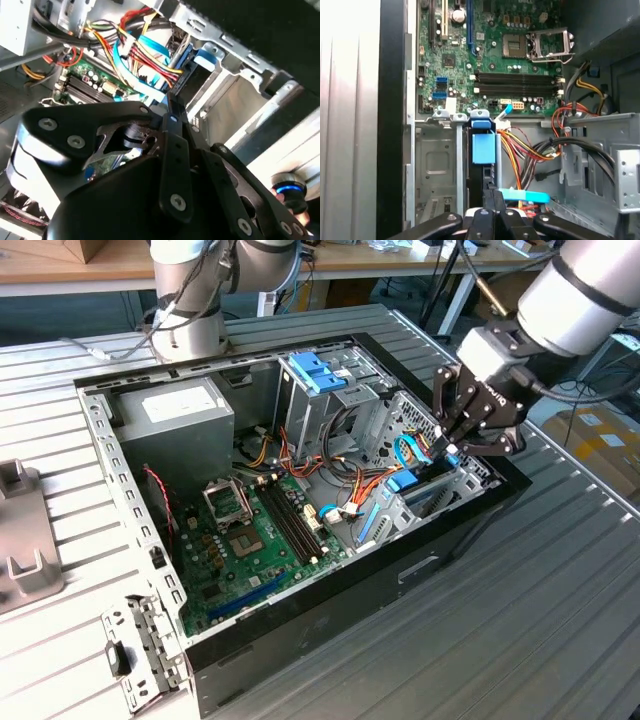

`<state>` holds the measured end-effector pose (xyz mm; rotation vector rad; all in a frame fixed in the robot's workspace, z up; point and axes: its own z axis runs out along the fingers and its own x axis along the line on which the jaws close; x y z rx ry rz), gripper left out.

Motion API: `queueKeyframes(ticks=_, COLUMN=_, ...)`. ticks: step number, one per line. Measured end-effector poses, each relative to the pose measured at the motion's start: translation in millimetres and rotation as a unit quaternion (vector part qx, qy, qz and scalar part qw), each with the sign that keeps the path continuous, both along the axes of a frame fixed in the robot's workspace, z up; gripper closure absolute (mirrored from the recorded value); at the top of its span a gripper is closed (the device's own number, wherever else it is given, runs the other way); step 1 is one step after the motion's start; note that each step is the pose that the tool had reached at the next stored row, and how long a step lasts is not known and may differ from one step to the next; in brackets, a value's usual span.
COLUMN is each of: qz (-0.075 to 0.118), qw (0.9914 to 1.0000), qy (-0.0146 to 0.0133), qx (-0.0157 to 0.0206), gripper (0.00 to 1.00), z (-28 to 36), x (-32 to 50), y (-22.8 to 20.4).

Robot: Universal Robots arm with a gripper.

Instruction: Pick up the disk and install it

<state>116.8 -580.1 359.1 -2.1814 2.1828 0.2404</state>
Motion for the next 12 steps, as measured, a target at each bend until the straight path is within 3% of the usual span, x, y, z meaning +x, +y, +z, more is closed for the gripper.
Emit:
queueKeyframes(ticks=4, qz=0.000, qw=1.00000, qy=0.0006, qx=0.0015, gripper=0.89, z=6.7, x=8.4, y=0.0)
queueKeyframes(ticks=7, qz=0.000, qw=0.99998, qy=0.0024, qx=0.0064, gripper=0.89, z=11.8, x=23.0, y=0.0)
queueKeyframes(ticks=12, qz=0.000, qw=0.99993, qy=0.0034, qx=0.0115, gripper=0.89, z=19.9, x=33.0, y=0.1)
